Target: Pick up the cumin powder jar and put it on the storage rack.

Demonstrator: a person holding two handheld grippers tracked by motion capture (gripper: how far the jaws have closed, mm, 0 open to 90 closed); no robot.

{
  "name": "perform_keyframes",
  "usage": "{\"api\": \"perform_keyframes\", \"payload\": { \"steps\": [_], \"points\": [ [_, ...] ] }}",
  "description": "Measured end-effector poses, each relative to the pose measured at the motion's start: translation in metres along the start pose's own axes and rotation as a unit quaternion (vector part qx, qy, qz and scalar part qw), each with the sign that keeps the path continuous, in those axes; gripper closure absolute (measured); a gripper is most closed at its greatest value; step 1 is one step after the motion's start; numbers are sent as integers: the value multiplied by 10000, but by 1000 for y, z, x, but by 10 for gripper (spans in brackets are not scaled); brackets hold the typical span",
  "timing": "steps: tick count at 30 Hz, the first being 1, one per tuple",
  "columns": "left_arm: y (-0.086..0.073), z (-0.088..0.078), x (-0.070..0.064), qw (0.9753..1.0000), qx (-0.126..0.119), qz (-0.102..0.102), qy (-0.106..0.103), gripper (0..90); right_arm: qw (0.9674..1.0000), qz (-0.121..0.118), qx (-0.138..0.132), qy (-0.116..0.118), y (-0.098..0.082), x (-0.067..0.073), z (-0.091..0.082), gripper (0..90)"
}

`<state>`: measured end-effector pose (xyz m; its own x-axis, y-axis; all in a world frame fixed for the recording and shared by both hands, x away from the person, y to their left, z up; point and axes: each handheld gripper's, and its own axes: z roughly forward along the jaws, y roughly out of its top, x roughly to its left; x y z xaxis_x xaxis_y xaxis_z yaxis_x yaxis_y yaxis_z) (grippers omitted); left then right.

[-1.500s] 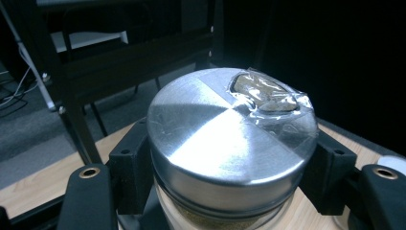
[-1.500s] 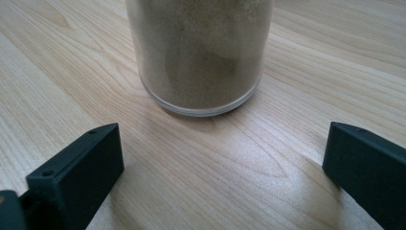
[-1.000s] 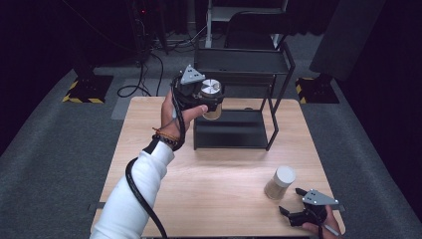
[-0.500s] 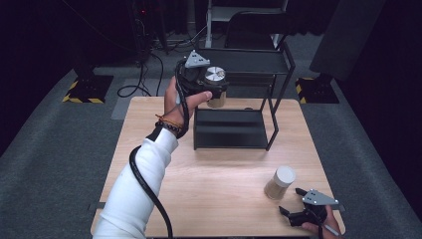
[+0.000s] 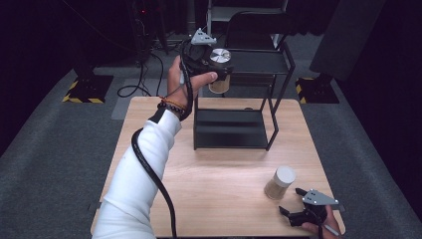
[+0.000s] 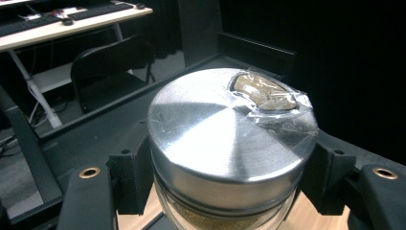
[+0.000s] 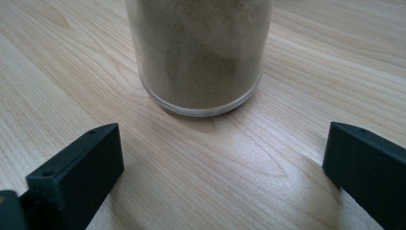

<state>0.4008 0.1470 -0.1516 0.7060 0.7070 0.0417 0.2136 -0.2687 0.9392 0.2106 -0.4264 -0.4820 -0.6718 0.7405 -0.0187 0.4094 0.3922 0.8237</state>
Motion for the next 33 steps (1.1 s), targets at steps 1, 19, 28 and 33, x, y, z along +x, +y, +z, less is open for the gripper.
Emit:
{"api": "perform_keyframes", "payload": {
  "steps": [1, 19, 28, 33],
  "points": [
    [0, 0, 0, 10000, 0, 0, 0, 318, 10000, 0, 0, 0, 0, 0, 0, 0],
    [24, 18, 19, 9998, -26, 34, 177, 318, 10000, -1, 0, -1, 0, 0, 0, 0],
    [31, 40, 28, 9996, -61, 80, 264, 318, 10000, 20, 1, -27, 0, 1, 0, 0],
    [34, 50, 34, 9995, -106, 30, 308, 318, 10000, 24, 2, -31, 0, 1, 0, 0]
  ]
}}
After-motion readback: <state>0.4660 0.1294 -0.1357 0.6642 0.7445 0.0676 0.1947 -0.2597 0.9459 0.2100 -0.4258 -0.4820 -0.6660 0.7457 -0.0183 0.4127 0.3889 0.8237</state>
